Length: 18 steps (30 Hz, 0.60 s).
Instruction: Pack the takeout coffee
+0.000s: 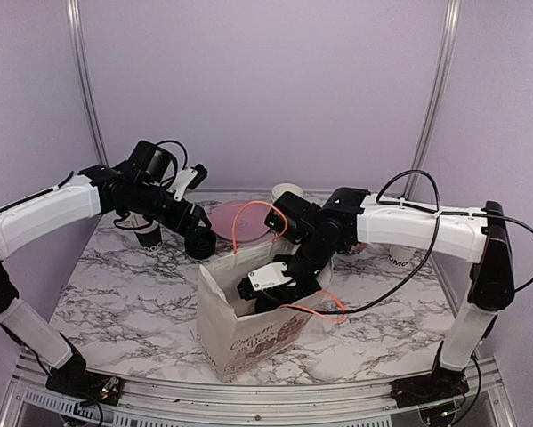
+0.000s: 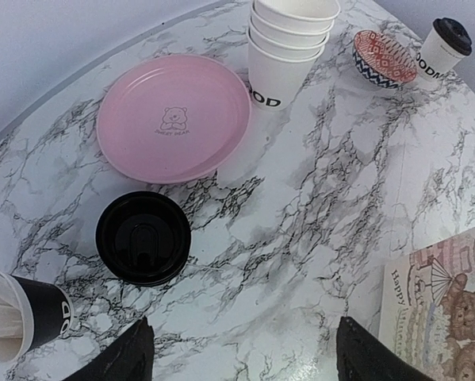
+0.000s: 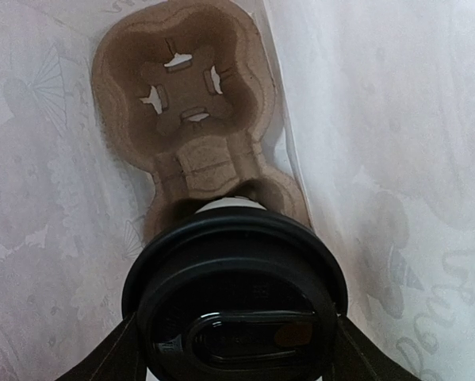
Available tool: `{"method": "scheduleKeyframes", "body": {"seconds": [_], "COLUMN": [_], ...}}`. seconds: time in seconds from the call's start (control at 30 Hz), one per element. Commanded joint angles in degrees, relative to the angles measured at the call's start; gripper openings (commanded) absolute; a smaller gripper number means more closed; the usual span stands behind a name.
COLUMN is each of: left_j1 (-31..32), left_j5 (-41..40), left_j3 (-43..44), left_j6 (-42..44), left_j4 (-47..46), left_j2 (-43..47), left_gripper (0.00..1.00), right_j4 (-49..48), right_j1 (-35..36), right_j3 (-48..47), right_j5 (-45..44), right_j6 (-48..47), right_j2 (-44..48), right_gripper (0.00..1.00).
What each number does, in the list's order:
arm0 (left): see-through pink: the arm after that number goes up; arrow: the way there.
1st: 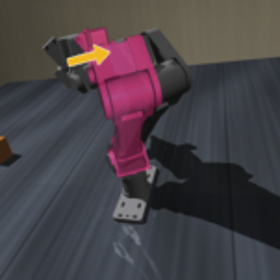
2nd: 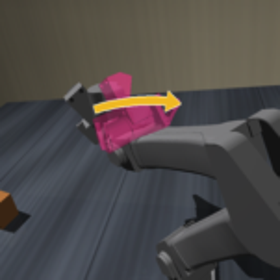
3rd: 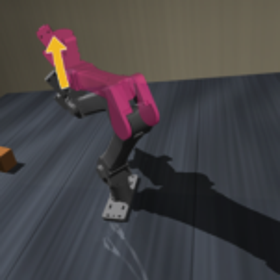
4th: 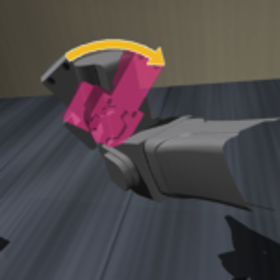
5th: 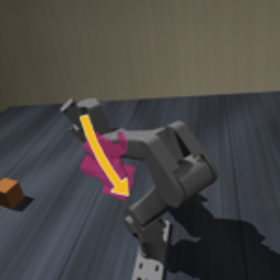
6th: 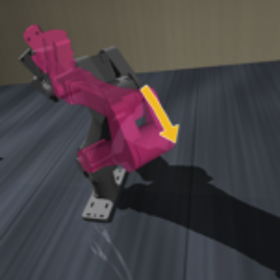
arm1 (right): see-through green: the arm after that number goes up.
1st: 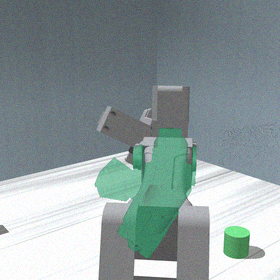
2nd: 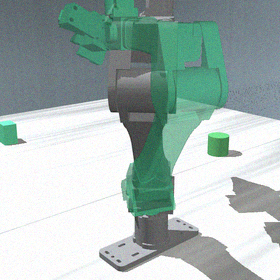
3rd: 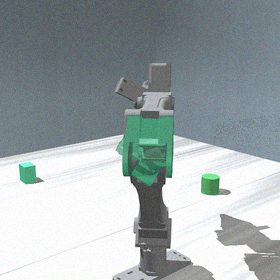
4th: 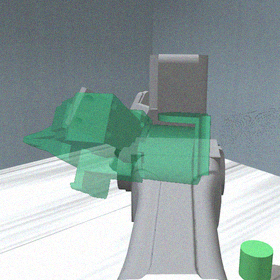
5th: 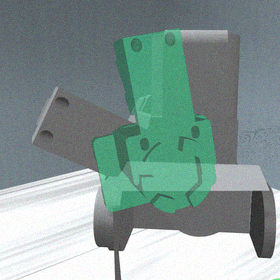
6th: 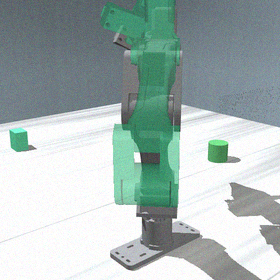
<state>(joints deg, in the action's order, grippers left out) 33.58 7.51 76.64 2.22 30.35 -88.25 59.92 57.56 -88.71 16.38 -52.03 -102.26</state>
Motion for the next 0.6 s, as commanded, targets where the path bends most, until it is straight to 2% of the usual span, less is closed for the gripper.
{"method": "scheduleKeyframes", "body": {"seconds": [0.0,0.1,0.27,0.47,0.57], "left_j1": [-0.28,-0.23,-0.27,-0.27,-0.27], "left_j5": [6.29,7.90,8.29,9.35,10.34], "left_j3": [2.27,3.41,3.51,3.01,3.78], "left_j6": [1.21,1.10,1.04,1.12,1.36], "left_j4": [1.12,0.94,1.02,1.59,2.07], "left_j2": [4.12,5.10,6.33,8.06,9.25], "left_gripper": [0.80,0.81,0.81,0.83,0.85], "right_j4": [-4.77,-7.22,-4.26,3.76,7.83], "right_j1": [2.12,4.32,4.77,2.38,1.84], "right_j3": [3.78,4.90,1.05,-7.92,-11.95], "right_j5": [-9.74,-15.01,-12.26,-3.29,-1.13], "right_j6": [4.15,4.72,4.40,1.87,0.89], "right_j2": [-2.49,-2.38,-3.01,-2.66,-3.70], "right_gripper": [0.38,0.41,0.44,0.71,0.81]}}
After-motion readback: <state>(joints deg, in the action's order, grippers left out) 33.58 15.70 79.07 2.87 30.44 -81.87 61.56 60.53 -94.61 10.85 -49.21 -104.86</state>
